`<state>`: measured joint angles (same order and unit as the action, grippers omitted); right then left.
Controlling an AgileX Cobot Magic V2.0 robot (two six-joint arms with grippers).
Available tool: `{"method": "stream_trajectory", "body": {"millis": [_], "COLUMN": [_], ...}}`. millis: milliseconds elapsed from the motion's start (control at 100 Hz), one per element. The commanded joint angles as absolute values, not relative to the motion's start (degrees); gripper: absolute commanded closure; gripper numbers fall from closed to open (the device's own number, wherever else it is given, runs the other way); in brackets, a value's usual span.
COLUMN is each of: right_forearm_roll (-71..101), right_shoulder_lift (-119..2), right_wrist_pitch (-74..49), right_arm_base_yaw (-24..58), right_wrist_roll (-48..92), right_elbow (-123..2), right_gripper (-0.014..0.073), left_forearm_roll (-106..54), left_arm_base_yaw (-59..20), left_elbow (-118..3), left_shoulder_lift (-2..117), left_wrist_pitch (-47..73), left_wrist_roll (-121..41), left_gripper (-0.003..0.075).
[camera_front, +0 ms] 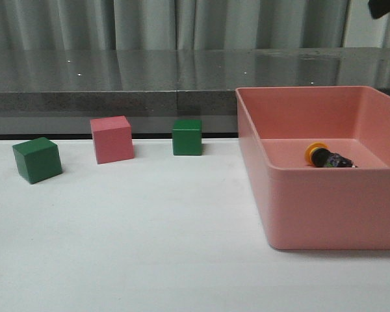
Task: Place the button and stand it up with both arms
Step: 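Lower the right gripper into the pink bin onto the yellow button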
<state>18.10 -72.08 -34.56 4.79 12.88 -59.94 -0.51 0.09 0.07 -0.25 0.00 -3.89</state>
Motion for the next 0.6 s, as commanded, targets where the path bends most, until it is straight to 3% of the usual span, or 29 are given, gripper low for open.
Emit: {"method": "stream_trajectory", "body": {"millis": [0,590], "right_forearm_roll": [19.0,16.8], "right_shoulder_lift": [-76.3,-100.1], "right_wrist_pitch": [-32.8,-35.8], "right_arm_base_yaw": [4.9,5.0], "right_wrist_roll": [14.7,18.1], "right_elbow": [-64.6,-74.6], "right_gripper": [0.0069,0.0069], "left_forearm_roll": [-0.5,-0.5], "left_arm_base_yaw": [0.1,0.1], "left_elbow": [1.7,1.7], "left_shoulder_lift": [-2.1,-2.1], "left_wrist_pitch": [-4.3,-4.3], "left_wrist_roll": [-3.2,-3.2], "left_gripper": [0.0739,0.0739]}}
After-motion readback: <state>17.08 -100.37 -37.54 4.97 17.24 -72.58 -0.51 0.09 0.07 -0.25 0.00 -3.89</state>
